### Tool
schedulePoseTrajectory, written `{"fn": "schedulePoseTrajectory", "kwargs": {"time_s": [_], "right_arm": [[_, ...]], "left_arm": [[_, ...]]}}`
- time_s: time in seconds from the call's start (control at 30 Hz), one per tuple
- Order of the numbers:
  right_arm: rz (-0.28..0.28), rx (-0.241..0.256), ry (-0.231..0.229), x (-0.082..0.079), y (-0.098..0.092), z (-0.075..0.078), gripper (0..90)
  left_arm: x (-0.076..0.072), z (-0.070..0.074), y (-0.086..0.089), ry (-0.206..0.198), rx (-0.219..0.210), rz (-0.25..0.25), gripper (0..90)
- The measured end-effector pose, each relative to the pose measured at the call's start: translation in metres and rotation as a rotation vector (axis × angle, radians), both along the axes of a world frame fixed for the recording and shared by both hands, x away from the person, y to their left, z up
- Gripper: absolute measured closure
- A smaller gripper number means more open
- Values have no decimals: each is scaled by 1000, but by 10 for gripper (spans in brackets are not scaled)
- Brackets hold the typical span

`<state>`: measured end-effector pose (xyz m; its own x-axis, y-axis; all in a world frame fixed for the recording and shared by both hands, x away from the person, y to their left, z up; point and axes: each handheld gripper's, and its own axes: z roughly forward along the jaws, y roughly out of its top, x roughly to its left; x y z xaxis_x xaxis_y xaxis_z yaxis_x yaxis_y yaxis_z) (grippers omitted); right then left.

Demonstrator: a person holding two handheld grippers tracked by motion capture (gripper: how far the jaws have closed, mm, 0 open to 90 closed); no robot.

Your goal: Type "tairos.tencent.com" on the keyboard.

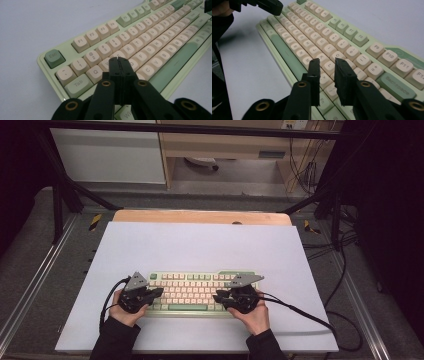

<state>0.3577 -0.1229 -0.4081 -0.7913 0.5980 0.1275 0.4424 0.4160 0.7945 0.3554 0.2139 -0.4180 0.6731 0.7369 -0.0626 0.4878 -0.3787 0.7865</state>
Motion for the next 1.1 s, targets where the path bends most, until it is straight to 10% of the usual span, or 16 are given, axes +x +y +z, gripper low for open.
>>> {"fn": "schedulePoseTrajectory", "kwargs": {"time_s": [1.1], "right_arm": [[-50, -5, 63, 36, 45, -21, 900]], "left_arm": [[0, 1, 0, -3, -4, -2, 899]]}}
